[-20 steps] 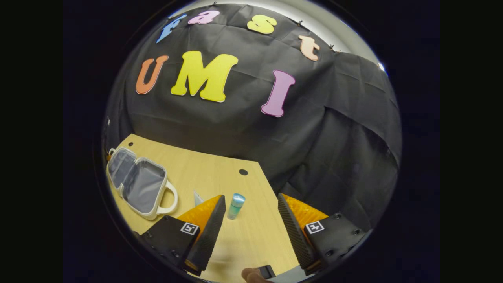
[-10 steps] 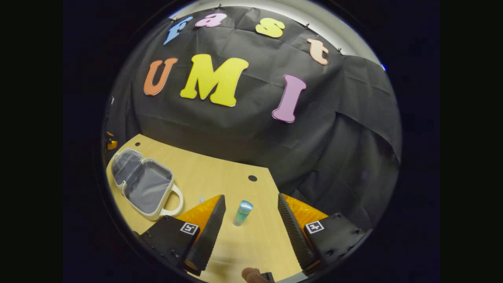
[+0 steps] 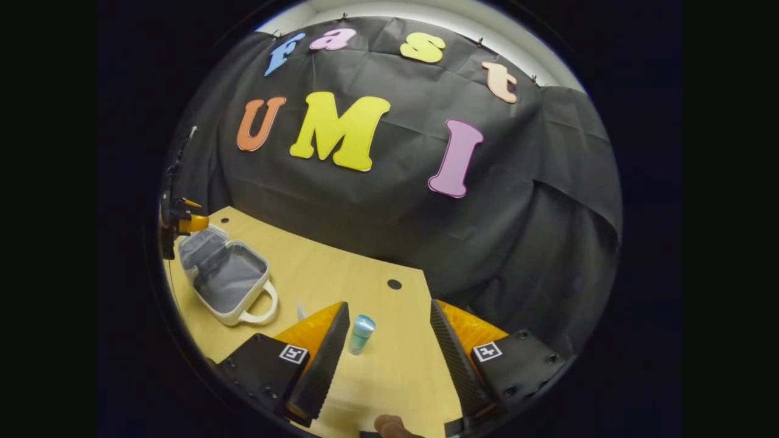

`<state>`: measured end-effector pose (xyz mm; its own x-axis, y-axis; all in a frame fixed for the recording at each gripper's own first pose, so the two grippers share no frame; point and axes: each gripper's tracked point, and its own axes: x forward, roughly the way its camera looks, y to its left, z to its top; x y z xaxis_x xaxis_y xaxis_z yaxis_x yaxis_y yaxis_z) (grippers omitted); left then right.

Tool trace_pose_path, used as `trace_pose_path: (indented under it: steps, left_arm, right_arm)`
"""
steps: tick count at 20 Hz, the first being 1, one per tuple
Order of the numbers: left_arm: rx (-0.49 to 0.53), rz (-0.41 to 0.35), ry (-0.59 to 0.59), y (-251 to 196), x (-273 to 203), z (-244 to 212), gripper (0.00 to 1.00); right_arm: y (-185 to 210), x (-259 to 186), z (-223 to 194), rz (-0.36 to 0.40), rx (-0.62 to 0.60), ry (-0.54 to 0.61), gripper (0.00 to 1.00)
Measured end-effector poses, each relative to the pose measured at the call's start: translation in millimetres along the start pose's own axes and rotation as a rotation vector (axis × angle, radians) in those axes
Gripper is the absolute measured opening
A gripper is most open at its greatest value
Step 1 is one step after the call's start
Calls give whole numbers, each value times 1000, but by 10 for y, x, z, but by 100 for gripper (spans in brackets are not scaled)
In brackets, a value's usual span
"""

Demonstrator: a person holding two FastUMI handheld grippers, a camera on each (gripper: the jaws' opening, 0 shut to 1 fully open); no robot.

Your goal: First open the suitcase, pack the skin care products into it, and then close the suitcase.

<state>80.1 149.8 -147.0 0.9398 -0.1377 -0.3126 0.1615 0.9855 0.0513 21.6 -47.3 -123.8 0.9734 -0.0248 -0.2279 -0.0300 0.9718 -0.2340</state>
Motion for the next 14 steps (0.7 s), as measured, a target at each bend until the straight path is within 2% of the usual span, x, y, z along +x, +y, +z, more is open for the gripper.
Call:
trace_pose_path:
  steps: [3,7,12,14]
  left_arm:
    - [10,-107,25,-828,136,-62,99]
    - [46,-218,68,-1691,303,-223,99]
    - [38,-289,146,-2347,470,-615,99]
    - [40,-280,167,-2471,596,-744,99]
  right_arm:
    - [-220,65,-116,21,-11,8,80]
    - [-535,173,-299,24,-5,46,80]
    - [-751,266,-514,34,-16,81,81]
    - [-798,306,-613,40,-32,97,80]
